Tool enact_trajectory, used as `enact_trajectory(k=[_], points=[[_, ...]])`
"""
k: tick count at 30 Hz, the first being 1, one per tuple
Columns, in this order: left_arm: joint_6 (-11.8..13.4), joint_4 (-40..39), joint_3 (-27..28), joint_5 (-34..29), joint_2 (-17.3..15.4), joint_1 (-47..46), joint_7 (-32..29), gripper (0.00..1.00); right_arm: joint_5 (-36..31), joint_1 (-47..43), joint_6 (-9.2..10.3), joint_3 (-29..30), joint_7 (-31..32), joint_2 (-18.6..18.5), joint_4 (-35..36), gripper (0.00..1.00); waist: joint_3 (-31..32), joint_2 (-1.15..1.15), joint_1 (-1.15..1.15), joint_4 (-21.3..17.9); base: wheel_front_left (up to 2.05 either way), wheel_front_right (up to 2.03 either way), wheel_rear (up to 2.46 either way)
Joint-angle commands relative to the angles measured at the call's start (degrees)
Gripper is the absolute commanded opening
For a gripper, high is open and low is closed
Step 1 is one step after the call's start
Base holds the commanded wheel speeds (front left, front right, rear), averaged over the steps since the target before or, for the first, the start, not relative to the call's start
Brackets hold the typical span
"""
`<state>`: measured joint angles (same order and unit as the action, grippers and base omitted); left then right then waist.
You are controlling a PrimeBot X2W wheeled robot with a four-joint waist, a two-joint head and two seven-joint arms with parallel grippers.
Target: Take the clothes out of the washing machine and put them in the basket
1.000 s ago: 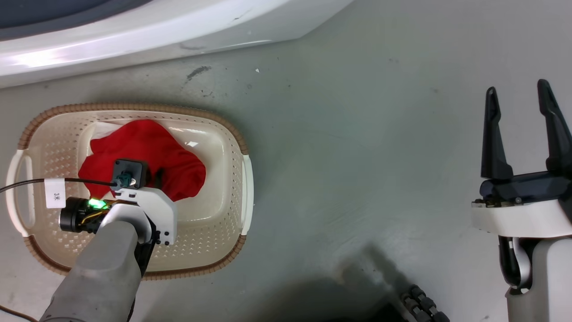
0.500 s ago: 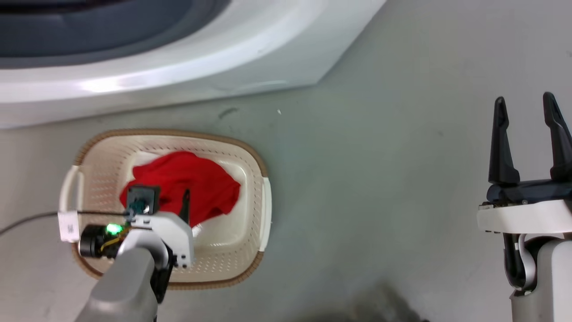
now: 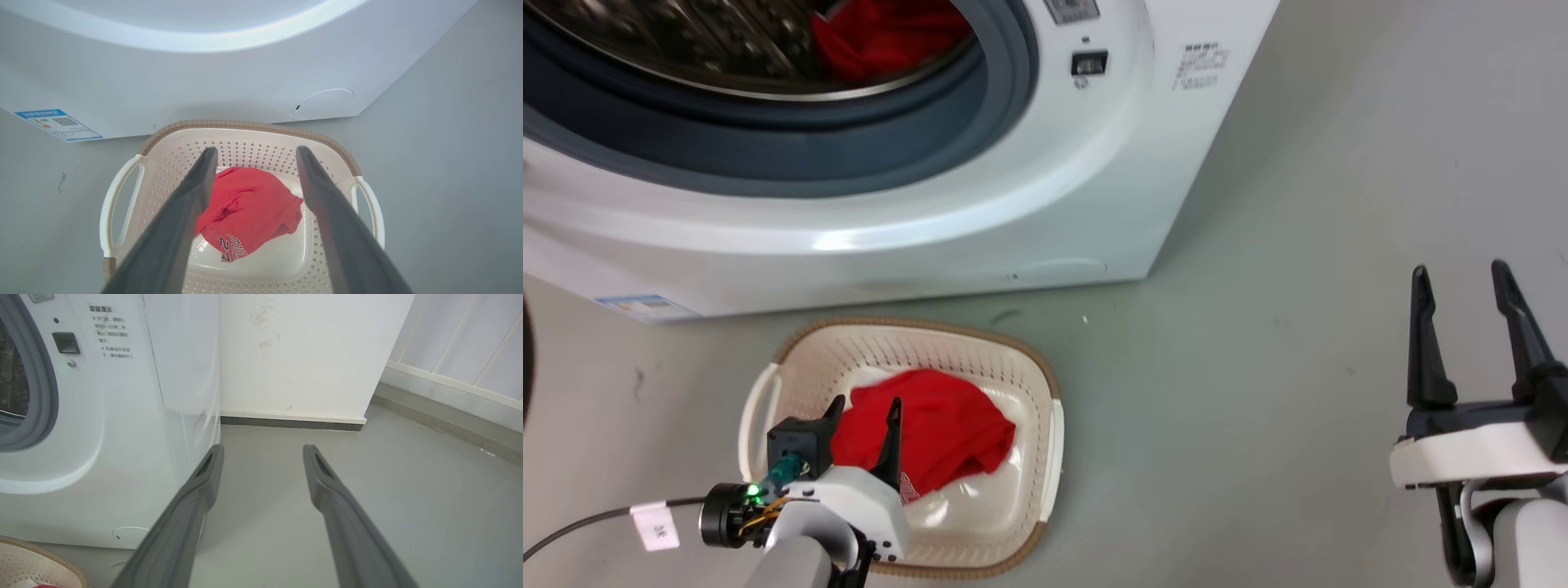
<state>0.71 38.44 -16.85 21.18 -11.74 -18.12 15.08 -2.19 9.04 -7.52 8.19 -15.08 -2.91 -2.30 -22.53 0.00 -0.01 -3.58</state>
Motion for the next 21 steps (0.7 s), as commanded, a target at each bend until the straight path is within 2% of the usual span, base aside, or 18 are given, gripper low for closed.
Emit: enact_trajectory(k=[1, 12, 17, 21], points=[[-0.08, -1.34, 0.68, -0.97, 0.12, 1.11, 0.14, 1.00, -0.22, -0.95, 0.06, -0.06, -0.13, 0.06, -0.34, 1.00, 3.30, 0.00, 0.01, 1.22, 0.00, 0.00, 0.00], [-2.44, -13.89, 8.30, -6.52, 1.66, 8.52, 0.13, 1.00, 0.82, -4.43, 0.06, -1.50, -0.13, 0.06, -1.09, 1.00, 9.90, 0.00, 0.01, -0.93, 0.00, 0.00, 0.00], [-3.07, -18.32, 11.48, -7.86, 0.46, 8.08, 0.13, 1.00, 1.58, -4.52, 0.06, -2.77, -0.14, 0.06, -0.79, 1.00, 9.55, 0.00, 0.01, -4.07, 0.00, 0.00, 0.00], [-3.72, -19.69, 13.93, -7.29, -1.87, 5.36, 0.13, 1.00, 2.84, -3.61, 0.06, -3.07, -0.13, 0.06, -0.40, 1.00, 7.24, 0.00, 0.01, -7.38, 0.00, 0.00, 0.00]])
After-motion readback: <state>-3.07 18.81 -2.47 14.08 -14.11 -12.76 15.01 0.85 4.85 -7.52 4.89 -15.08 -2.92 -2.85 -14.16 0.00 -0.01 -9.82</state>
